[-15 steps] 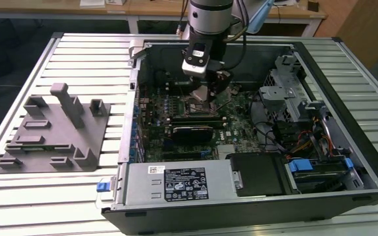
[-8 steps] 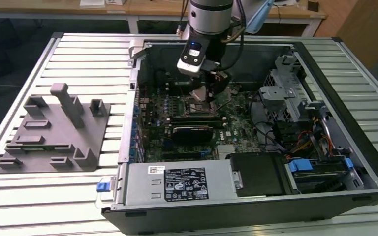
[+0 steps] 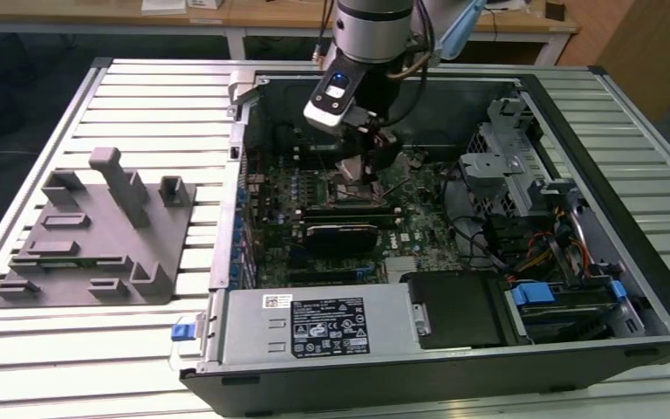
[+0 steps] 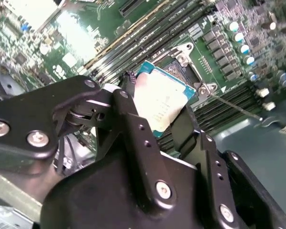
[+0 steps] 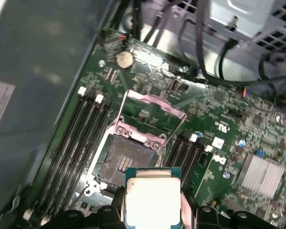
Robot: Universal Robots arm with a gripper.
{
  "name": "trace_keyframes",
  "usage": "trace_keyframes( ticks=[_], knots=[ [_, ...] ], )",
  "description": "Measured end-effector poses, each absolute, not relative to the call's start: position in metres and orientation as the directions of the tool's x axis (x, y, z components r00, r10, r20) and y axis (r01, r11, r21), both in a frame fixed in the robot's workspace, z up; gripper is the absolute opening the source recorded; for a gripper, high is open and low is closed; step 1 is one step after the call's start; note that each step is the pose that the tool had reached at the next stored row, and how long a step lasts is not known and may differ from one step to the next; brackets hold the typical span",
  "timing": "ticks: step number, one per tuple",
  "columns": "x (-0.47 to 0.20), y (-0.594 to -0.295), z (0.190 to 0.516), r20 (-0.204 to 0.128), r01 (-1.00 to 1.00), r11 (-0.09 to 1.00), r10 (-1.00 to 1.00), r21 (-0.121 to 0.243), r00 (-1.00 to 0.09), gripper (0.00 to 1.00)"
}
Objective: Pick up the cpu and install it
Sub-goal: 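Place the cpu into insertion slot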
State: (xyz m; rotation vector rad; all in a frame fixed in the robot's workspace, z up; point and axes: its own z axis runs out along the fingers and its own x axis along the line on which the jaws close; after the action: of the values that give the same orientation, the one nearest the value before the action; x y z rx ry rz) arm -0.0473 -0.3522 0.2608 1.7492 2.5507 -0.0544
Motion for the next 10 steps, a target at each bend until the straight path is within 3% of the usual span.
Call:
trace_keyframes(
  ticks=[6, 10],
  knots=[
    [-0.0473, -0.3523, 0.2588, -0.058, 0.965, 0.262, 0.963, -0.001, -0.261, 0.54],
    [-0.0472, -0.3522, 0.2585, -0.025, 0.97, 0.243, 0.97, 0.007, -0.243, 0.54]
  ],
)
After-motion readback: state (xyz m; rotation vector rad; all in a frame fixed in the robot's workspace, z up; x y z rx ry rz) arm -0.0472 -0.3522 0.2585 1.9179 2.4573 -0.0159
